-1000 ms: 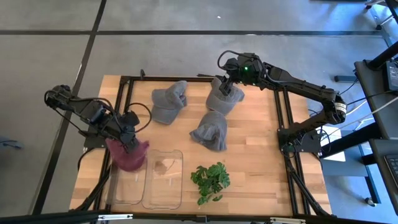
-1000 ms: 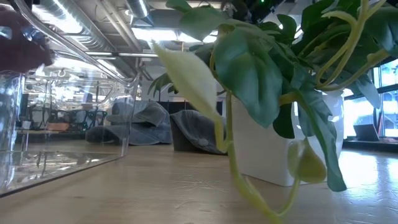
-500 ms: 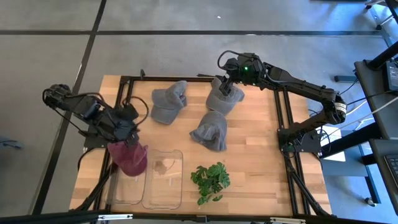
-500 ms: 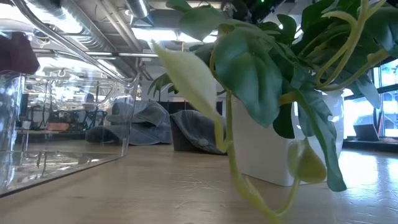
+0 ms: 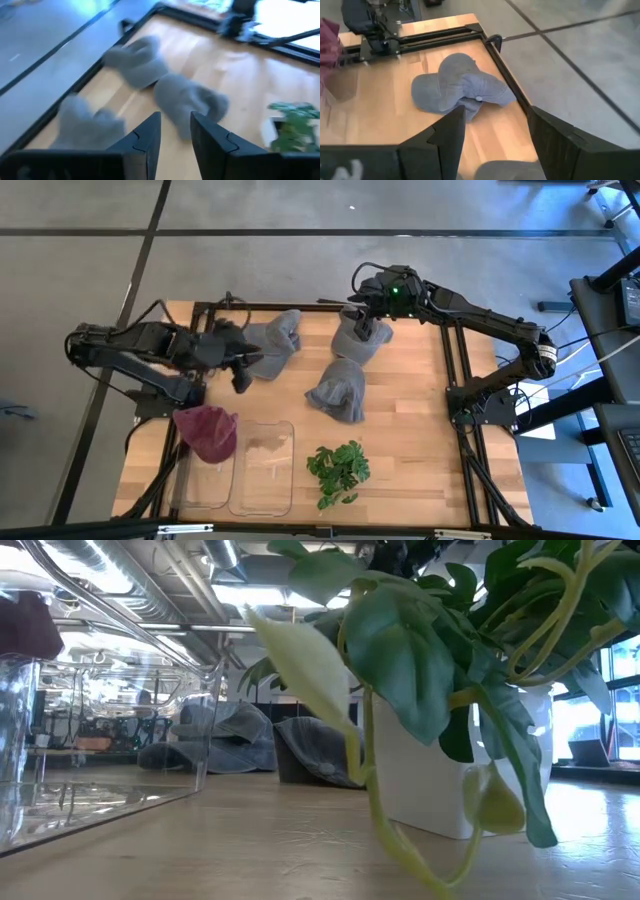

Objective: Pick & Place hat
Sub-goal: Put the gray cap into the right transparent bin

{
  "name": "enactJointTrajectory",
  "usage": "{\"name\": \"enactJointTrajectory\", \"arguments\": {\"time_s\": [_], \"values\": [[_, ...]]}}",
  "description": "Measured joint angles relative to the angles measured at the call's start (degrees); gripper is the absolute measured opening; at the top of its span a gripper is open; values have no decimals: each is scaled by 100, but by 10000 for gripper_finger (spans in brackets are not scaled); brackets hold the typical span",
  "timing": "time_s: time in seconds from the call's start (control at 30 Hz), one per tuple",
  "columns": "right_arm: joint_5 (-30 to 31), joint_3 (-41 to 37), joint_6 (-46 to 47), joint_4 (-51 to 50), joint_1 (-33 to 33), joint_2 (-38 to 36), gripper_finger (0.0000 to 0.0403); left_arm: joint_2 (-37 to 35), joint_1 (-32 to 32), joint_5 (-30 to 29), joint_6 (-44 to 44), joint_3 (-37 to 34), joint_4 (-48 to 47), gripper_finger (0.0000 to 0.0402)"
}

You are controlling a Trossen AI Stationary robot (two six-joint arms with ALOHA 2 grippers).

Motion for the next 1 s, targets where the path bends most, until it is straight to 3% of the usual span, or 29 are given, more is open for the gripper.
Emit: {"name": "enactJointTrajectory", "arguments": {"time_s": [0.1,0.23,0.4,0.67,0.8,1.0], "values": [[0,0,236,2,4,0,213,69,511,933,919,-123,876,98],[-4,0,300,0,50,0,213,196,1156,1885,1606,-270,1380,101],[-112,0,498,42,169,82,213,508,1836,2073,1857,-290,1177,101],[-340,-2,740,-160,197,586,213,1191,2457,2914,2039,-293,633,98],[-907,-2,596,-523,202,838,213,1311,2710,3067,2104,-297,-17,101],[-1960,-2,-579,-639,329,1363,213,1315,2976,3064,2207,-297,191,101]]}}
